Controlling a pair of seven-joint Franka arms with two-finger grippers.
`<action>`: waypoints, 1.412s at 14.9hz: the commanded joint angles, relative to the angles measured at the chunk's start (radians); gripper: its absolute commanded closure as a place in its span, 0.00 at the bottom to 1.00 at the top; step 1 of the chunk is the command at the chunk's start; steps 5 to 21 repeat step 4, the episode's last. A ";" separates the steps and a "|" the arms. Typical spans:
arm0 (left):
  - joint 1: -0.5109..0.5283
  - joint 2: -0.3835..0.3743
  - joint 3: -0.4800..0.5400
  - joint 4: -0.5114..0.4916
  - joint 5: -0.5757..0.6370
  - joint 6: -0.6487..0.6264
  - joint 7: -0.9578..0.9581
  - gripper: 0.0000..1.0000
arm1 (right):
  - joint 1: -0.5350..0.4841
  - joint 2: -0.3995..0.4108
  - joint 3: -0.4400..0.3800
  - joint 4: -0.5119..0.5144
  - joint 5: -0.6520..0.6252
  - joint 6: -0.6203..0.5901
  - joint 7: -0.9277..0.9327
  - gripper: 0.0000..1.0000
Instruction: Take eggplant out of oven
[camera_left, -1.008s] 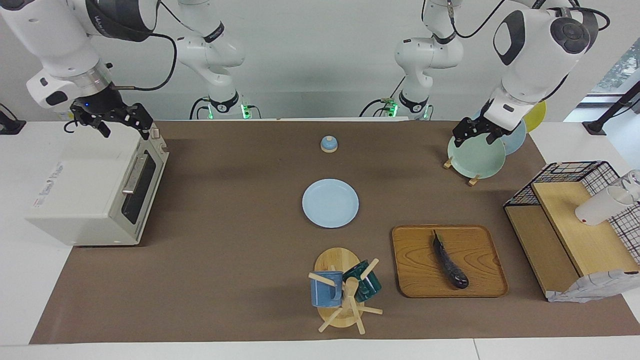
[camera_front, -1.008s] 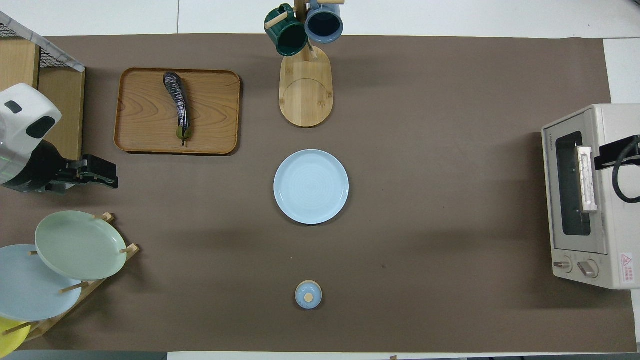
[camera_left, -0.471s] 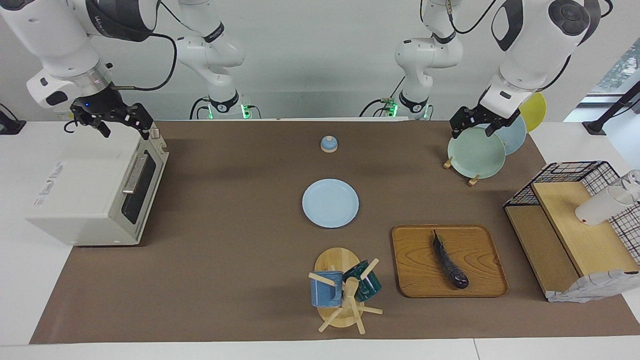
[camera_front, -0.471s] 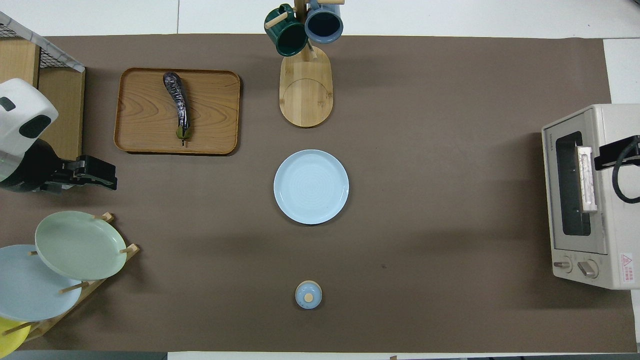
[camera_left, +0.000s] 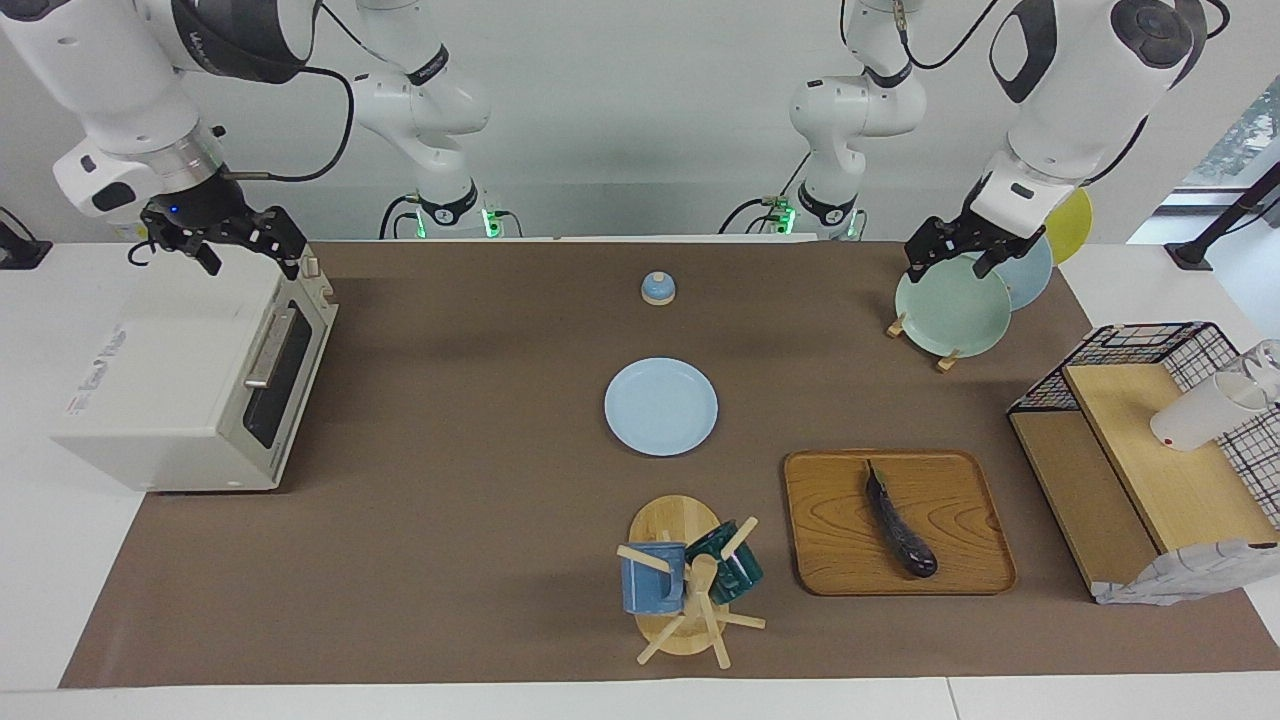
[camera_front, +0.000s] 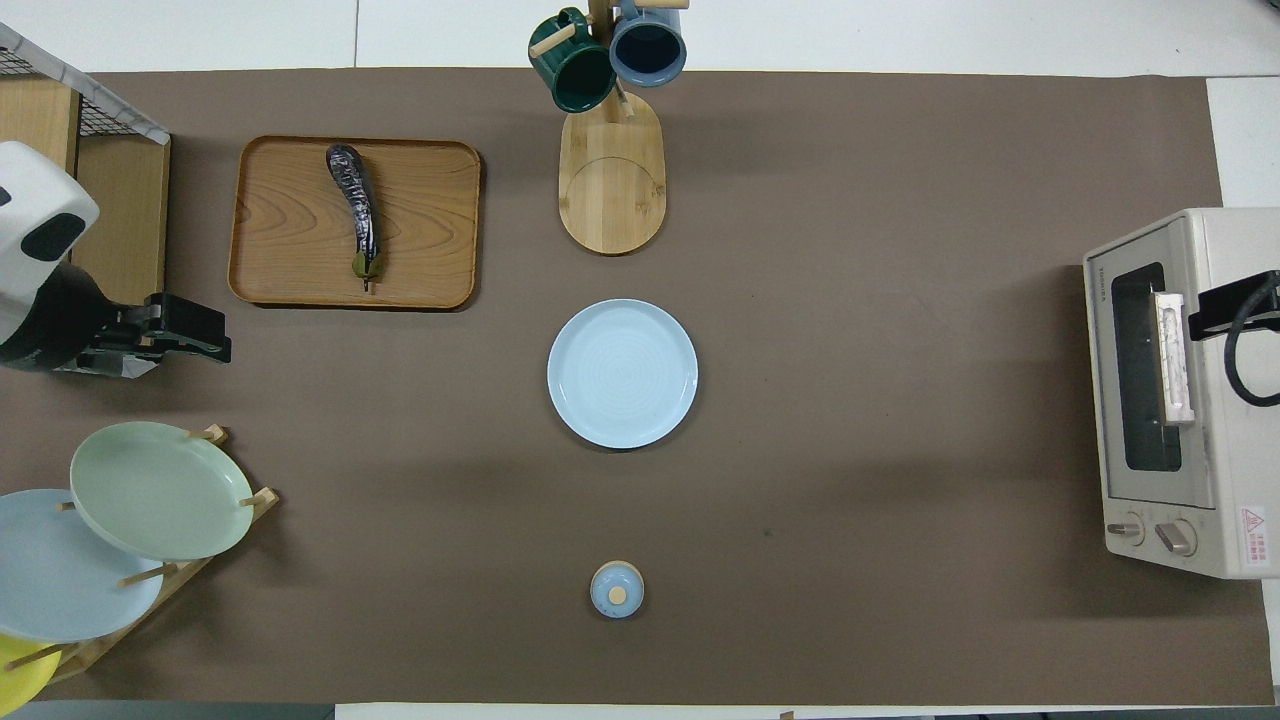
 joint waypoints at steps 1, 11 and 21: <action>0.012 0.011 -0.002 0.017 -0.015 0.004 0.000 0.00 | -0.005 -0.017 0.000 -0.014 0.023 -0.005 -0.023 0.00; 0.016 0.009 -0.002 0.014 -0.015 0.001 0.002 0.00 | -0.005 -0.017 0.000 -0.014 0.023 -0.005 -0.023 0.00; 0.016 0.009 -0.002 0.014 -0.015 0.001 0.002 0.00 | -0.005 -0.017 0.000 -0.014 0.023 -0.005 -0.023 0.00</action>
